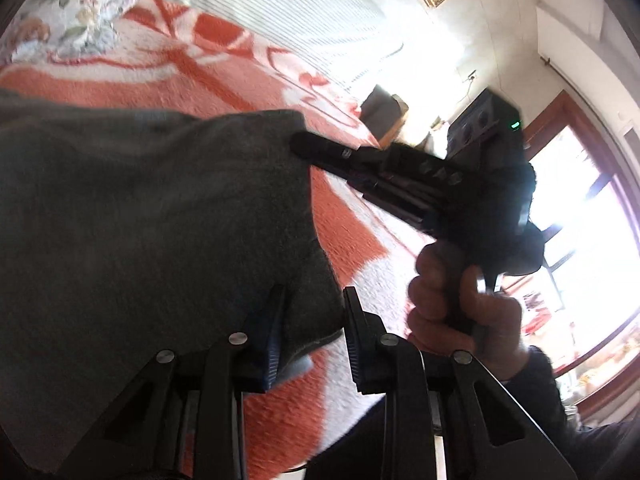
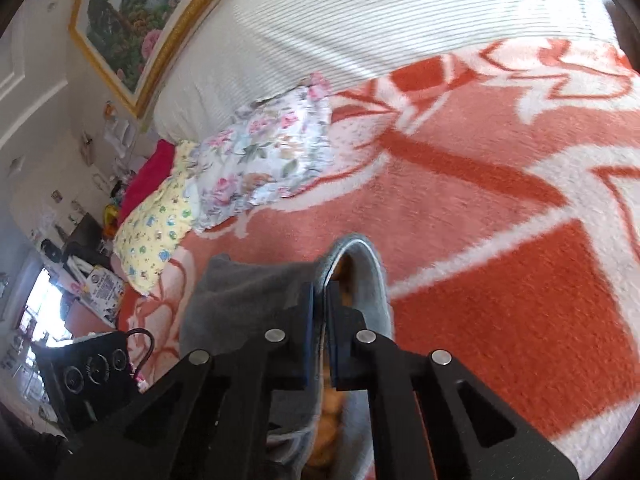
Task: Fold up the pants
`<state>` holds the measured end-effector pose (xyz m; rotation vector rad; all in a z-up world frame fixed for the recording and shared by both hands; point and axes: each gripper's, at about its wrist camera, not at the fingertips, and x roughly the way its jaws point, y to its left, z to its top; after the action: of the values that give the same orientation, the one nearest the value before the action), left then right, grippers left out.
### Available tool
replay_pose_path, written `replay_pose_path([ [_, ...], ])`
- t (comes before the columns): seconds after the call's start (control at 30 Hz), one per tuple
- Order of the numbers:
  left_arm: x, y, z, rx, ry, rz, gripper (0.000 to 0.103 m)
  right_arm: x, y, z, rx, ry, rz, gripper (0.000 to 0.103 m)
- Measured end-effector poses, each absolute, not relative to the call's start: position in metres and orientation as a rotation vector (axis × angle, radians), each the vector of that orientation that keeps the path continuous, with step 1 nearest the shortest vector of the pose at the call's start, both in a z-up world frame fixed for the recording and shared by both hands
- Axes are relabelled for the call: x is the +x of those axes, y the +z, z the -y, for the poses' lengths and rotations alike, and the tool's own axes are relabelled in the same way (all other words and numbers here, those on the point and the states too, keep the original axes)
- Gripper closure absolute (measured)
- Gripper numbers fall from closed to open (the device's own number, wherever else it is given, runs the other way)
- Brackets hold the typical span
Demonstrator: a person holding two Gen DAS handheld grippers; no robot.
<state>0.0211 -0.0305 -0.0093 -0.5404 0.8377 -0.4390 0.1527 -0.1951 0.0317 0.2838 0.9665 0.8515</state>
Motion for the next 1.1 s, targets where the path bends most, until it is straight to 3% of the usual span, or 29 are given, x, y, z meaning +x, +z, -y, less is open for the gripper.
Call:
replay_pose_path([
  [0.17,0.016,-0.029,0.044,-0.513,-0.437,-0.873,0.076,0.151,-0.009,0.212,0.282,0.759,-1.059,0.092],
  [0.27,0.012,-0.026,0.043,-0.520,-0.450,-0.872,0.067,0.147,-0.017,0.213,0.263,0.712,-1.069,0.084],
  [0.4,-0.001,-0.021,0.036,-0.528,-0.459,-0.874,0.056,0.142,-0.010,0.221,0.295,0.686,-1.052,0.075],
  [0.6,-0.019,-0.012,0.010,-0.549,-0.391,-0.848,0.050,0.123,0.011,0.222,0.268,0.676,-1.001,0.061],
  [0.87,-0.032,0.004,-0.028,-0.549,-0.250,-0.789,0.032,0.095,0.044,0.206,0.212,0.695,-0.904,0.056],
  [0.93,-0.036,0.007,-0.041,-0.567,-0.214,-0.775,0.028,0.090,0.048,0.198,0.190,0.701,-0.898,0.043],
  [1.1,-0.041,0.009,-0.073,-0.611,-0.122,-0.761,0.023,0.078,0.050,0.182,0.123,0.691,-0.892,0.031],
])
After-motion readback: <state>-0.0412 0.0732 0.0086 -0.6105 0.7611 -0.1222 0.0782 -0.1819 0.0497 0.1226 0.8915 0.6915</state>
